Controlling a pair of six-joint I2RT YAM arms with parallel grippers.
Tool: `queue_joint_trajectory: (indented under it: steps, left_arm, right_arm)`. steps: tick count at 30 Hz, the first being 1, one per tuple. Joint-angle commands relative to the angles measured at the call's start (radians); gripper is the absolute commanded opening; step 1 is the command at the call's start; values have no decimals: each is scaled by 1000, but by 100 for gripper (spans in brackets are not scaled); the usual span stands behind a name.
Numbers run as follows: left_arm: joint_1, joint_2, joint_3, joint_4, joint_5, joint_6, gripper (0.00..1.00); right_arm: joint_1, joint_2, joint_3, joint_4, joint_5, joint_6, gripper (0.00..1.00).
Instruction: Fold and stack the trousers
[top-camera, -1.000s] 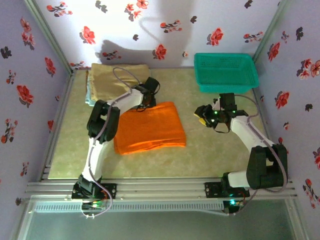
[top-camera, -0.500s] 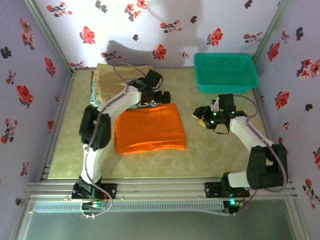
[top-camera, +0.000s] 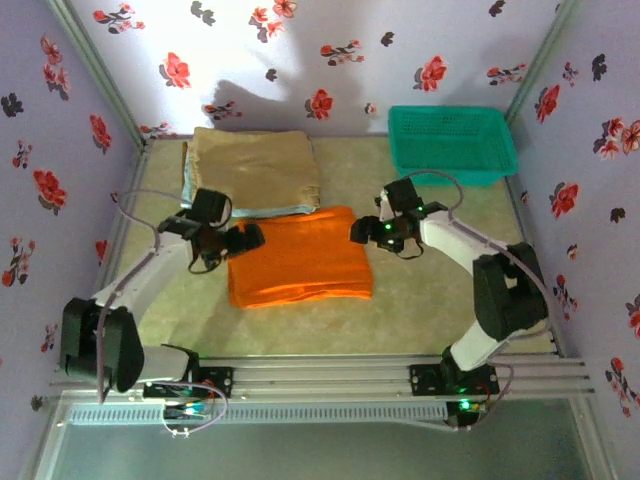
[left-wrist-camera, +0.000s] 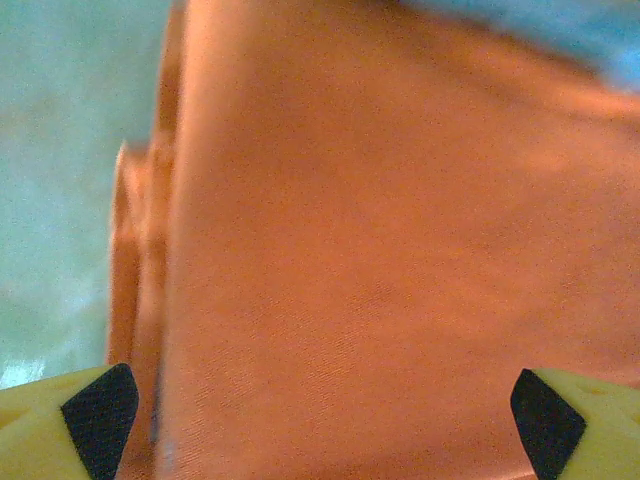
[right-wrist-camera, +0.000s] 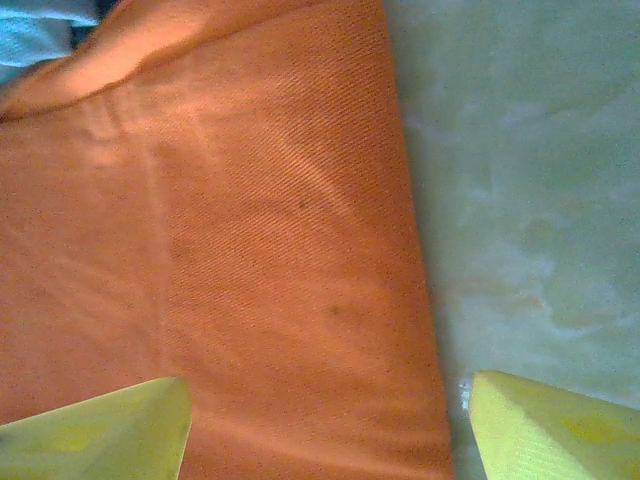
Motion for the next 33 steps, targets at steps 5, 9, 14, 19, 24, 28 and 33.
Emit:
queue_joint_trajectory:
  steps: [5,9,14,19,24,28,33]
  left_arm:
    - [42,87,-120,140,2,19,98]
    - [53,161,-138,202,-4,36,93]
    - [69,231,-139,231,-8,57,73]
    - [70,201,-175,267,18,54,39]
    - [70,167,-177,253,33,64,32]
    - [70,158,-176,247,36,70,25]
    - [70,151,-181,240,40,71,17]
  right_arm:
    - [22,91,0,-42,22,-52,73]
    - [21,116,-40,-12,13,-41,71]
    - [23,155,-72,39,-49,-22,63]
    - [37,157,-114,107,-134,18,52]
    - [37,130,-152,179,-218,65,47]
    - [39,121,-183,250,-282,98,45]
    - [41,138,-206,306,-333,126,37]
